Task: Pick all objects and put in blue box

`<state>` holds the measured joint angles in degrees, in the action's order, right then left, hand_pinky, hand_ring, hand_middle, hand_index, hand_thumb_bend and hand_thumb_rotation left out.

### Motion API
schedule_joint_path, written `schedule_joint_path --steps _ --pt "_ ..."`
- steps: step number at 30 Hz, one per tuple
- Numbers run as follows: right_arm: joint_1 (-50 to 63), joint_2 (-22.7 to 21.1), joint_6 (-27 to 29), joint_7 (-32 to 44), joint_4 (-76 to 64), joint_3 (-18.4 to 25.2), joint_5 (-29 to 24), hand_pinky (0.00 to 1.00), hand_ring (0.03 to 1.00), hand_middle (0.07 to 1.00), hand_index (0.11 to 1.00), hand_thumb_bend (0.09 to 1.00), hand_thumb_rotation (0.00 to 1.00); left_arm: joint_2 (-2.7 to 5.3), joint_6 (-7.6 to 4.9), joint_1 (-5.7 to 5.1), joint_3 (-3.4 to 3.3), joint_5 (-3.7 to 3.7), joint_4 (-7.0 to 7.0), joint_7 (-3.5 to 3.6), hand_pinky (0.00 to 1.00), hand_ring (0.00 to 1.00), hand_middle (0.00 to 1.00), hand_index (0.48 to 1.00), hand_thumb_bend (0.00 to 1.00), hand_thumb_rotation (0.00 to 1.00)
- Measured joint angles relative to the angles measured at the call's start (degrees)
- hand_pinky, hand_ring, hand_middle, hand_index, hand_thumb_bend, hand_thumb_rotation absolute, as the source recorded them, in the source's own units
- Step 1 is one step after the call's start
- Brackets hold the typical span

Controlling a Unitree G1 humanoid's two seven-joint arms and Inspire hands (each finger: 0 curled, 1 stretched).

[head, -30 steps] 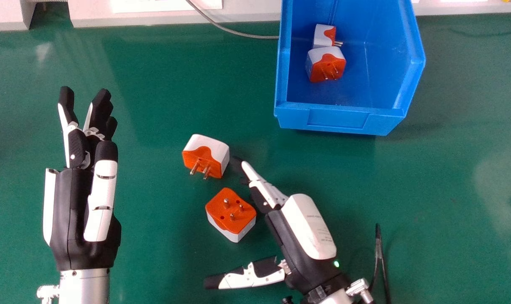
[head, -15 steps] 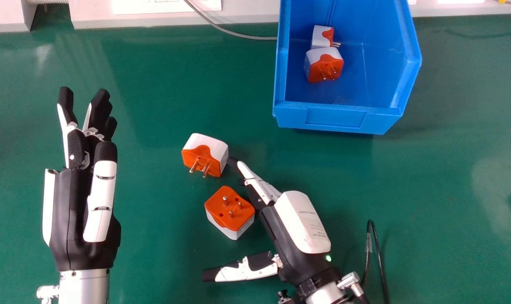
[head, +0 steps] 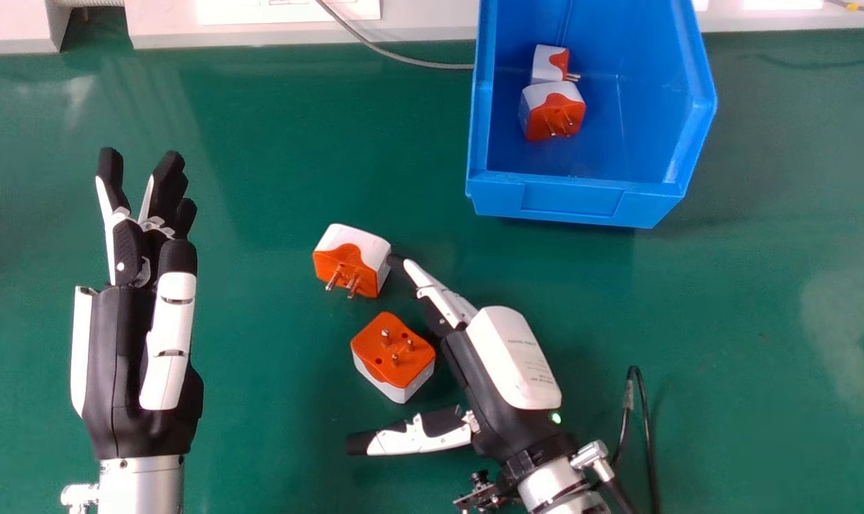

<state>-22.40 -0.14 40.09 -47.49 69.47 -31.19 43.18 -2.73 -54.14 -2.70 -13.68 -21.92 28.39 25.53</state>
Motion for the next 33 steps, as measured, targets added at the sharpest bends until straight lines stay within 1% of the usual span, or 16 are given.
schedule_joint_path --steps 8,22,29,33 --pt "-1.6 -0.35 0.55 1.75 0.31 1.03 -0.67 0.72 0.828 0.888 0.914 1.0 0.36 -0.03 0.01 0.0 -0.01 -0.02 0.0 0.03 1.0 0.99 0.97 0.949 0.37 0.73" --pt "-1.85 -0.36 0.48 1.41 0.58 1.05 -0.48 0.72 0.821 0.885 0.916 1.0 0.35 -0.03 0.04 0.0 0.0 0.07 -0.09 -0.06 1.0 0.99 0.97 0.949 0.36 0.73" --pt "-2.2 0.02 -0.31 0.8 1.57 0.64 -0.28 0.72 0.826 0.885 0.919 1.0 0.34 -0.02 0.1 -0.04 0.02 0.13 -0.52 -0.21 1.0 0.99 0.97 0.949 0.36 0.73" --pt "-2.69 0.0 -0.78 0.88 1.9 0.12 -0.27 0.73 0.83 0.889 0.923 1.0 0.32 -0.02 0.49 -0.23 0.03 0.13 -0.8 -0.22 1.0 0.99 0.97 0.948 0.36 0.73"
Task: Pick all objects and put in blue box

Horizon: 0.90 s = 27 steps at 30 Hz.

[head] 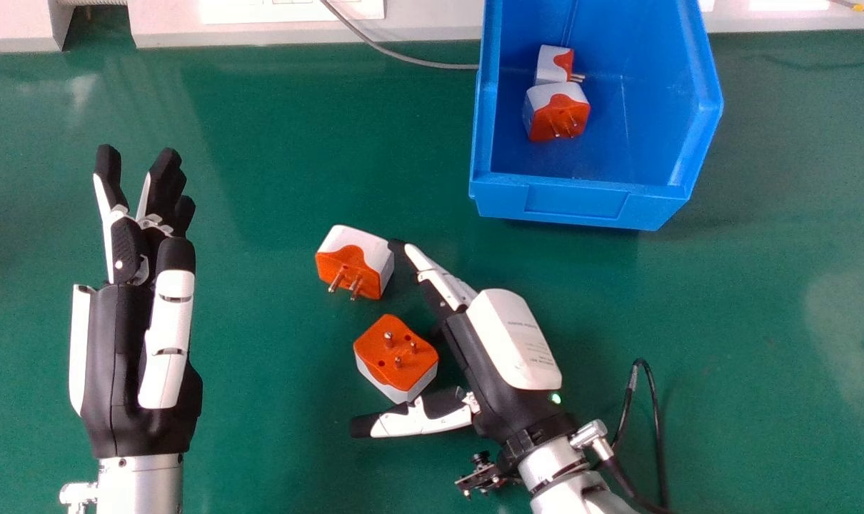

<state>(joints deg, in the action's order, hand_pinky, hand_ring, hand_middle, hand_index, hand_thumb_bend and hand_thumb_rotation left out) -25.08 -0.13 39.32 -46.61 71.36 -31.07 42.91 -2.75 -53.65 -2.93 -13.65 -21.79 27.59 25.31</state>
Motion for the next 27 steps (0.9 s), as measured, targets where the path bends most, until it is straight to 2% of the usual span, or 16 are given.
schedule_joint_path --steps 15,25,27 --pt "-0.68 0.08 -2.02 0.89 0.03 -0.77 -0.04 0.73 0.836 0.895 0.931 1.0 0.3 0.02 0.15 -0.21 0.03 -0.13 -0.11 0.19 1.0 0.99 0.97 0.948 0.36 0.72" --pt "-0.65 0.13 -2.06 0.9 0.03 -0.75 -0.04 0.72 0.831 0.898 0.93 1.0 0.29 0.01 0.16 -0.25 -0.01 -0.01 -0.11 0.02 1.0 0.99 0.97 0.948 0.36 0.72" --pt "-0.59 0.17 -2.06 0.84 0.03 -0.68 -0.08 0.68 0.805 0.883 0.913 0.986 0.24 0.01 0.16 -0.28 -0.01 0.0 -0.11 -0.01 1.0 0.99 0.97 0.948 0.36 0.72"
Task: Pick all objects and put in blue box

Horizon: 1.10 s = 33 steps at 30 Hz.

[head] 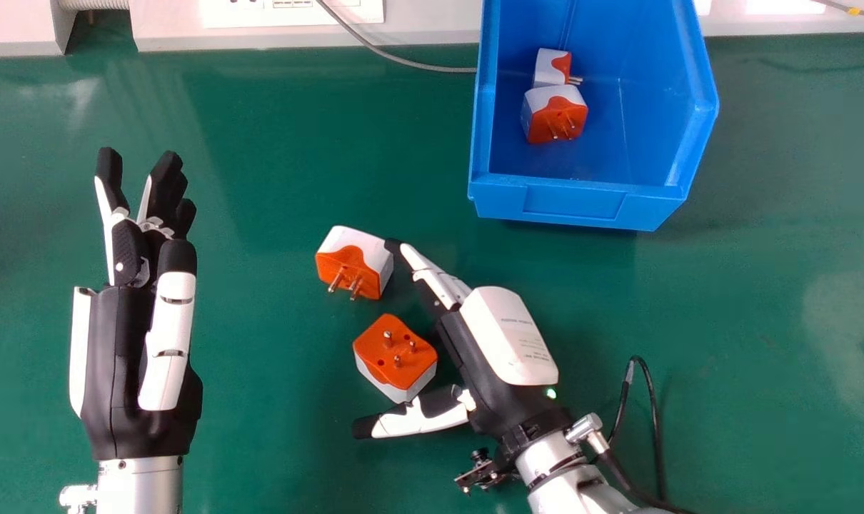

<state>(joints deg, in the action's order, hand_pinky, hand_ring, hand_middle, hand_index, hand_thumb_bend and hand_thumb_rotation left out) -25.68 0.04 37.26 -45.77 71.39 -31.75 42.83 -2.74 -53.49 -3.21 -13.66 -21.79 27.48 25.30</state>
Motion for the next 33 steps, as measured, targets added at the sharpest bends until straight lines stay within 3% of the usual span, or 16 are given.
schedule_joint_path --steps 6,10,11,13,16,23,33 --pt "0.36 0.22 0.01 -0.96 0.0 0.26 -0.01 0.6 0.693 0.766 0.786 0.903 0.08 0.0 0.0 -0.01 0.02 0.0 0.0 -0.02 1.0 0.99 0.97 0.948 0.36 0.72" --pt "0.97 0.41 0.04 -3.37 0.17 0.02 0.19 0.54 0.609 0.678 0.706 0.86 0.04 0.0 0.0 -0.02 0.02 0.04 0.0 -0.03 1.0 0.99 0.97 0.948 0.36 0.72" --pt "1.07 0.44 0.05 -3.93 0.24 -0.09 0.24 0.52 0.581 0.636 0.667 0.794 0.03 0.0 0.0 -0.01 0.02 0.06 0.0 -0.04 1.0 0.99 0.97 0.948 0.36 0.72" --pt "1.25 0.5 0.08 -4.93 0.43 -0.27 0.32 0.52 0.581 0.636 0.667 0.794 0.03 0.0 0.0 -0.01 0.02 0.08 0.0 -0.02 1.0 0.99 0.97 0.948 0.36 0.72" --pt "1.27 0.5 0.14 -5.84 0.69 -0.56 0.52 0.47 0.514 0.555 0.589 0.665 0.02 -0.01 0.01 -0.01 0.0 0.04 0.0 0.03 1.0 0.99 0.97 0.948 0.36 0.72" --pt "1.23 0.48 0.15 -6.67 0.77 -0.67 0.63 0.42 0.461 0.499 0.541 0.585 0.01 -0.01 0.35 -0.01 0.02 -0.07 0.0 0.22 1.0 0.99 0.97 0.948 0.36 0.72" --pt "0.97 -0.15 0.62 -7.51 0.76 -0.59 0.44 0.39 0.435 0.474 0.513 0.544 0.0 -0.01 0.36 0.14 -0.02 -0.09 0.02 0.26 1.0 0.99 0.97 0.949 0.36 0.72"
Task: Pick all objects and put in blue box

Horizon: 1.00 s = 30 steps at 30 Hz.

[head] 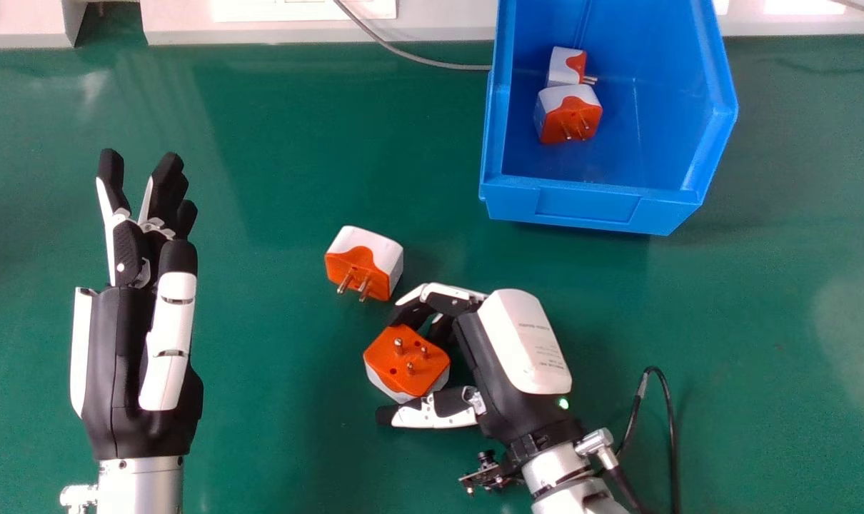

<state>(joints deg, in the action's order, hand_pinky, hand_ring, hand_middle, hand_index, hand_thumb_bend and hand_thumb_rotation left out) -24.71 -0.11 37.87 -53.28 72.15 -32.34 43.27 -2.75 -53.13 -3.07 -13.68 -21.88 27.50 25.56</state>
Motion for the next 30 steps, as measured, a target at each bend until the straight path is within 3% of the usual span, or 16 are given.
schedule_joint_path --steps 9,20,30 --pt "0.19 -1.36 1.71 -0.17 -0.31 0.28 -0.32 0.39 0.428 0.464 0.507 0.532 0.0 -0.02 0.01 0.0 -0.01 0.0 0.0 0.02 1.0 0.99 0.97 0.949 0.36 0.72" --pt "4.4 -7.51 11.22 0.6 -8.39 4.01 -3.01 0.39 0.43 0.469 0.502 0.53 0.0 0.0 0.0 0.03 0.01 -0.04 0.04 0.09 1.0 0.99 0.97 0.949 0.36 0.72" --pt "9.11 -10.0 16.94 9.28 -22.1 9.75 -9.22 0.39 0.411 0.489 0.514 0.521 0.0 0.04 0.0 0.26 -0.01 0.06 0.08 -0.09 1.0 0.99 0.97 0.948 0.36 0.72"
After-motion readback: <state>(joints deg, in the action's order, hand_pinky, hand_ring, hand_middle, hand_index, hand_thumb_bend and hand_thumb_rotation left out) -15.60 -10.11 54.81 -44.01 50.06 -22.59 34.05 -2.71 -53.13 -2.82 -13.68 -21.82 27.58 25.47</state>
